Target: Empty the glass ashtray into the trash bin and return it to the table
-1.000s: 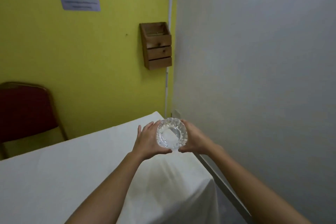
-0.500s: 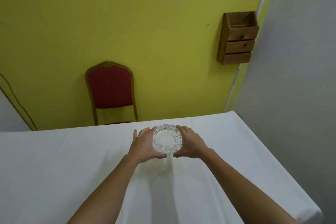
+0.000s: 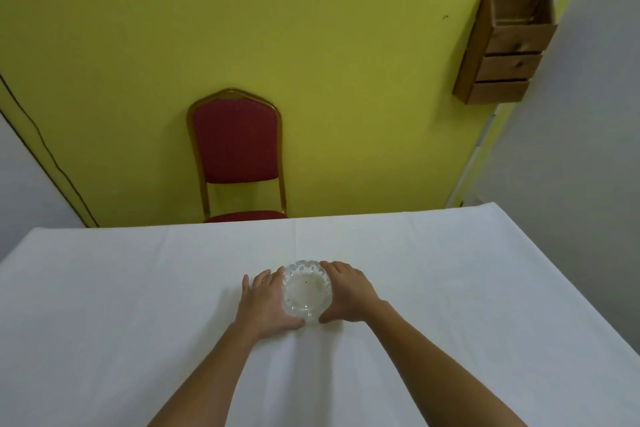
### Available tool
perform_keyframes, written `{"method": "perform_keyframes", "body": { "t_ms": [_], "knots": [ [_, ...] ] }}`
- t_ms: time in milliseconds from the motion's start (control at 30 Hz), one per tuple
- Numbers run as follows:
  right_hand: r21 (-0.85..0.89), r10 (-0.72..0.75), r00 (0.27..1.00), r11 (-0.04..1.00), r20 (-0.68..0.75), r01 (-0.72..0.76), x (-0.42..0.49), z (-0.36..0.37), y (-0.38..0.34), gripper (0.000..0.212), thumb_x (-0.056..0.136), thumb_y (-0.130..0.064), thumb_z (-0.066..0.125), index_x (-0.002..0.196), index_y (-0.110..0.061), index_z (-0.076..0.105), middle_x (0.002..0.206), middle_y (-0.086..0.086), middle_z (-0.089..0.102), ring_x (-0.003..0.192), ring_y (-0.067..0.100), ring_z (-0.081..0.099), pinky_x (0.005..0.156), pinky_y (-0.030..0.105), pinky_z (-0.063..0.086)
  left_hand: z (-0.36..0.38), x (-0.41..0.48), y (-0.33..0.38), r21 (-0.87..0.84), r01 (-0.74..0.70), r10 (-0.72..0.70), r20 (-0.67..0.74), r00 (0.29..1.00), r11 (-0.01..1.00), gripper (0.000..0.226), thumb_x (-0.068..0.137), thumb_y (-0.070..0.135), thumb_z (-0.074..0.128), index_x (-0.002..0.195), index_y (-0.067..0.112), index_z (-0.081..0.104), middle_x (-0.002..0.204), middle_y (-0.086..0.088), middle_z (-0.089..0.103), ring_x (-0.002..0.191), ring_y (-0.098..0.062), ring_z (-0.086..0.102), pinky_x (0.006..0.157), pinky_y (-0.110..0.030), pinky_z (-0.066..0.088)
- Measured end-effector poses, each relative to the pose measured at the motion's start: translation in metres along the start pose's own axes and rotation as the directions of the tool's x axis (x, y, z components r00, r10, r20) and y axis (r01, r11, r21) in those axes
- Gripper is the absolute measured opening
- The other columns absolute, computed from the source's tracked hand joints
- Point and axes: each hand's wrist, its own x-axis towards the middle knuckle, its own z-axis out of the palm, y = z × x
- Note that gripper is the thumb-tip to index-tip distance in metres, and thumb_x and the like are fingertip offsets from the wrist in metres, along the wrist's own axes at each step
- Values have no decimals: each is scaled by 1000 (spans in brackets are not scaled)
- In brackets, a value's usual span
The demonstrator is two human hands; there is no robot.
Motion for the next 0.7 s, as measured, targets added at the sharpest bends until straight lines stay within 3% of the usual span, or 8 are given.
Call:
{"method": "perform_keyframes", "body": {
  "t_ms": [367,467,567,700],
  "knots": [
    [67,45,997,997,66,-49,1,21,-6,106,55,-47,81,143,-23,26,142,-1,46,132,22,41,109,42,37,10,-7,-11,2,25,-26,53,998,1000,119,58,71,63,149,19,7,155,-1,24,144,-20,14,117,-52,1],
    [56,44,992,997,119,-51,1,21,-6,113,62,-45,81,149,-17,15,152,4,33,139,25,31,114,45,30,9,-9,-11,14,6,-7,71,997,1000,120,61,72,62,150,15,3,156,-2,21,145,-19,12,117,-52,0],
    [-23,41,981,999,188,-38,-1,20,-7,116,72,-47,75,152,-14,-3,161,3,12,148,25,11,120,50,17,5,-10,-13,83,-30,18,143,990,996,122,66,77,54,149,12,-8,161,-4,5,147,-20,0,116,-53,-4],
    [-80,55,957,996,284,-33,-2,10,-7,102,86,-47,58,151,-12,-12,163,3,-9,149,24,-9,121,52,3,-11,-13,-15,118,-42,12,241,971,992,115,74,82,37,148,11,-16,160,-5,-15,146,-20,-13,116,-53,-8]
  ]
}}
